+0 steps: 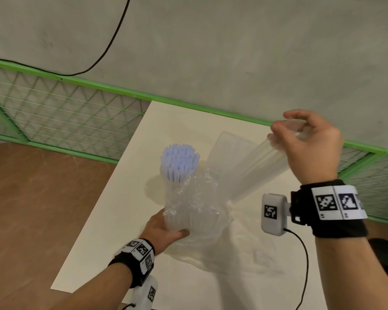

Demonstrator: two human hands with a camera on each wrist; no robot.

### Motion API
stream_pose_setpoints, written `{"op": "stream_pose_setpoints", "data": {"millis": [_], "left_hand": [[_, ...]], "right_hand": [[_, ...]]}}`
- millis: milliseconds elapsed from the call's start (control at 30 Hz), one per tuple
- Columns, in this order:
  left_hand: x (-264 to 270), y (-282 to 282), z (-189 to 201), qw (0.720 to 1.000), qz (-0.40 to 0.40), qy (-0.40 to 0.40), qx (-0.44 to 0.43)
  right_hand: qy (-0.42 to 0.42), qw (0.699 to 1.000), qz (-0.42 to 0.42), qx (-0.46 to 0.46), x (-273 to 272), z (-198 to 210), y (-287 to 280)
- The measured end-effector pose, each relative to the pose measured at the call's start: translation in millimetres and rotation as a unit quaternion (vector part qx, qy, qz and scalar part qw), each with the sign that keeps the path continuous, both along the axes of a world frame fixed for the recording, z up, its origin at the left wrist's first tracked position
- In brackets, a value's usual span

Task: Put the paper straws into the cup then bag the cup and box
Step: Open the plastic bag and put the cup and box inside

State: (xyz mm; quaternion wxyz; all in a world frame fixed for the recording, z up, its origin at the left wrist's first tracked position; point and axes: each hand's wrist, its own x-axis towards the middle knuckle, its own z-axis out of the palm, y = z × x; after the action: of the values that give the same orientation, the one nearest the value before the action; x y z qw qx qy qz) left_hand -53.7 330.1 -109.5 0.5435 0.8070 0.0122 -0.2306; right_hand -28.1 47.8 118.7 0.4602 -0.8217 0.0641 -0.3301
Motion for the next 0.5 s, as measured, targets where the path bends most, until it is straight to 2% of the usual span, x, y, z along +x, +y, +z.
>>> {"op": "stream_pose_setpoints", "data": {"millis": [200, 333, 500], "left_hand": [[0, 0, 1, 1.000, -0.001, -0.006, -0.002], [-1, 1, 0, 1.000, 0.003, -0.001, -0.001], [-2, 0, 1, 1.000, 0.010, -0.002, -0.003]], "right_hand": [[0.002, 0.999, -0.034, 0.040, 11, -1, -10], [-0.027, 0.995, -0.058, 0.076, 15, 19, -25], [-0.098, 0.992, -0.016, 0.079, 34, 44, -34]]}}
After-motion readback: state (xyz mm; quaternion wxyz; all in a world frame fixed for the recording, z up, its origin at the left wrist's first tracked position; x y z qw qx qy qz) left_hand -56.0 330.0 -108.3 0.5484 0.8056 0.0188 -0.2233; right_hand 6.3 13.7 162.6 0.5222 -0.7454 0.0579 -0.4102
